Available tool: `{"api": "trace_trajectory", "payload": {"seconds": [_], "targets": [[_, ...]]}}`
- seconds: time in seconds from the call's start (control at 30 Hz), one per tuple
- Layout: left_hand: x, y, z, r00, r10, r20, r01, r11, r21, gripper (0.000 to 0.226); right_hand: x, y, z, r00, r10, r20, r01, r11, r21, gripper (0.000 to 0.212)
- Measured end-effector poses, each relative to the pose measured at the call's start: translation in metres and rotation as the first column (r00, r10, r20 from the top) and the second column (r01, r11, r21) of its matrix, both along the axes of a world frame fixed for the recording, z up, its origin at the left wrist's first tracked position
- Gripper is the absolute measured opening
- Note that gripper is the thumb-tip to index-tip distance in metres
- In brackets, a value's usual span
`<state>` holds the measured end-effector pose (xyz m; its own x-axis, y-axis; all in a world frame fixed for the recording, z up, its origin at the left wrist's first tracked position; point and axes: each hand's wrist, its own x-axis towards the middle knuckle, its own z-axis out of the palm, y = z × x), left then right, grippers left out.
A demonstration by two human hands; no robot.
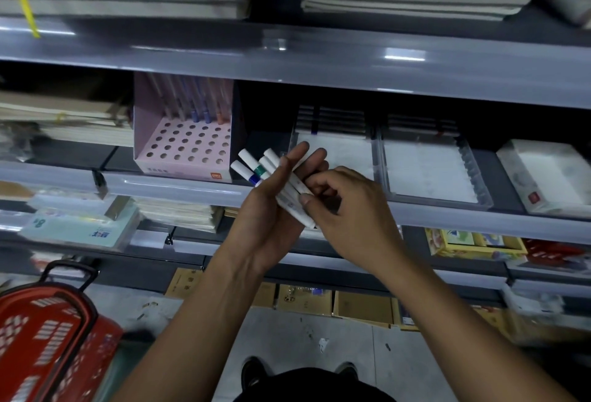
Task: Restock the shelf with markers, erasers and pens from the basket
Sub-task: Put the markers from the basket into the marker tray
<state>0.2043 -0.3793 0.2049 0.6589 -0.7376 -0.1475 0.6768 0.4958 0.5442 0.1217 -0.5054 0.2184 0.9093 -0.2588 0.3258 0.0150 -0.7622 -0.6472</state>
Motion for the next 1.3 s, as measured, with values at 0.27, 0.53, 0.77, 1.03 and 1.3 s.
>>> {"api": "trace_trajectory", "payload": {"seconds": [0.27, 0.53, 0.77, 1.03, 1.3], "targets": [[-0.001, 0.000, 0.000, 0.999, -0.007, 0.051, 0.002, 0.996, 0.091, 0.048, 0.005, -0.011, 0.009, 0.994, 0.070, -0.088, -0.053, 0.982, 0.183, 0.012], [-0.004, -0.003, -0.016, 0.855, 0.136, 0.500, -0.431, 0.722, 0.541, 0.024, 0.022, -0.042, 0.014, 0.998, -0.063, -0.013, 0.059, 0.983, -0.176, 0.009], [-0.006, -0.002, -0.020, 0.722, -0.006, 0.692, -0.581, 0.539, 0.610, 0.035, 0.064, -0.073, 0.007, 0.975, -0.200, -0.092, 0.165, 0.941, -0.296, 0.025], [-0.002, -0.001, -0.029, 0.703, -0.025, 0.710, -0.596, 0.523, 0.609, 0.031, 0.087, -0.075, 0.003, 0.950, -0.234, -0.208, 0.138, 0.908, -0.395, 0.031], [-0.003, -0.002, -0.031, 0.717, 0.006, 0.697, -0.583, 0.553, 0.595, 0.019, 0.086, -0.064, 0.004, 0.967, -0.241, -0.086, 0.178, 0.876, -0.449, 0.028]]}}
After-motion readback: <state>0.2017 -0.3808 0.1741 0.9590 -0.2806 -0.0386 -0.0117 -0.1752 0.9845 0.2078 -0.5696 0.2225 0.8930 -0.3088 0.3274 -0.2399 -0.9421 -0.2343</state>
